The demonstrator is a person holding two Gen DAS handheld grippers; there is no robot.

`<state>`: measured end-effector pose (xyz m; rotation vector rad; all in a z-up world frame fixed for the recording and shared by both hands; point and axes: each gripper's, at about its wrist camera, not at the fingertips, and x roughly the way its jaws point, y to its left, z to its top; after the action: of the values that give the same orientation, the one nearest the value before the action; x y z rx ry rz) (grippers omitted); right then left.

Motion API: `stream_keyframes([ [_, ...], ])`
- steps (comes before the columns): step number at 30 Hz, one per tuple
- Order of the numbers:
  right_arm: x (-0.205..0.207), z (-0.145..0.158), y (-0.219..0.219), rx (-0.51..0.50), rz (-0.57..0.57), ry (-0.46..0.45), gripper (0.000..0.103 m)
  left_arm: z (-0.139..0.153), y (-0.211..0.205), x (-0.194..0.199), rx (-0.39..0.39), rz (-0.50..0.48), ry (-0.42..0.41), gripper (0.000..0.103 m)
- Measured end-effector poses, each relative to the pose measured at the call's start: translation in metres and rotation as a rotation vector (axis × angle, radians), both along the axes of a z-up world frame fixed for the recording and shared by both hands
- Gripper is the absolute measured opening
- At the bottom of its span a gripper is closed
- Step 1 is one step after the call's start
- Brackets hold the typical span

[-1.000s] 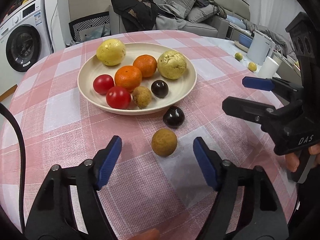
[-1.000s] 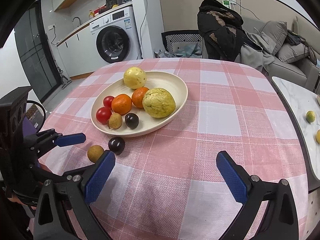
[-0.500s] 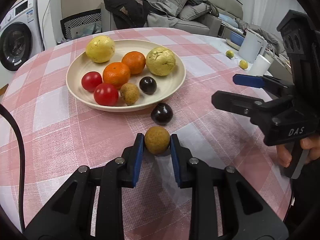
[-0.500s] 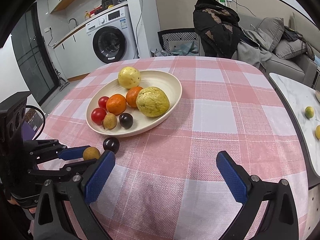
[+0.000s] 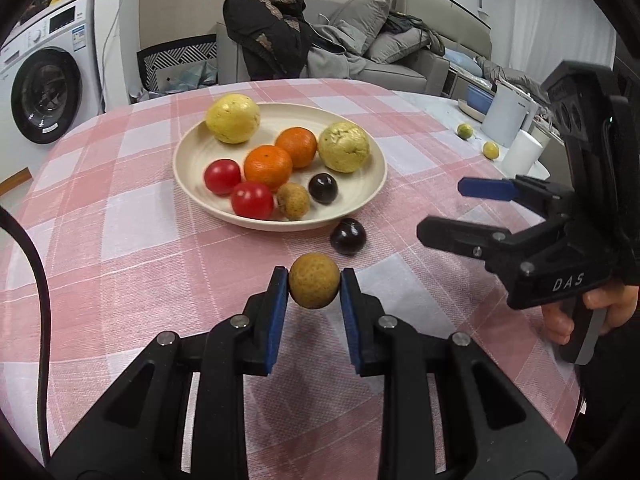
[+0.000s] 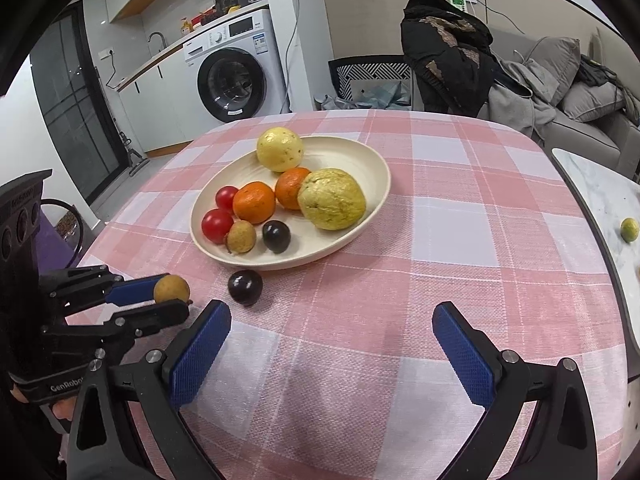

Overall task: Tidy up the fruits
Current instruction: 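Grasp the round brown fruit with the left tool and lift it, then grasp the last dark plum with the right tool while the left tool holds the brown fruit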

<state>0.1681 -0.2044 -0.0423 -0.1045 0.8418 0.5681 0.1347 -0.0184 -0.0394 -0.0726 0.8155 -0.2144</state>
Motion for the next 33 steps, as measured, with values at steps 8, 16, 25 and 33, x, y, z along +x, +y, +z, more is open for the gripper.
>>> stream_keyframes([
  [8, -0.004, -0.006, 0.025, -0.012, 0.056, 0.026, 0.099, 0.009, 0.024, -0.002, -0.021, 0.050, -0.030, 0.024],
  [16, -0.004, -0.012, 0.042, -0.028, 0.103, 0.049, 0.078, 0.010, 0.037, -0.009, -0.036, 0.091, -0.037, 0.024],
  [25, -0.004, -0.021, 0.060, -0.034, 0.140, 0.063, 0.066, 0.012, 0.049, -0.014, -0.044, 0.123, -0.046, 0.024],
  [33, -0.003, -0.022, 0.071, -0.056, 0.144, 0.056, 0.050, 0.012, 0.051, -0.015, -0.052, 0.134, -0.043, 0.024],
])
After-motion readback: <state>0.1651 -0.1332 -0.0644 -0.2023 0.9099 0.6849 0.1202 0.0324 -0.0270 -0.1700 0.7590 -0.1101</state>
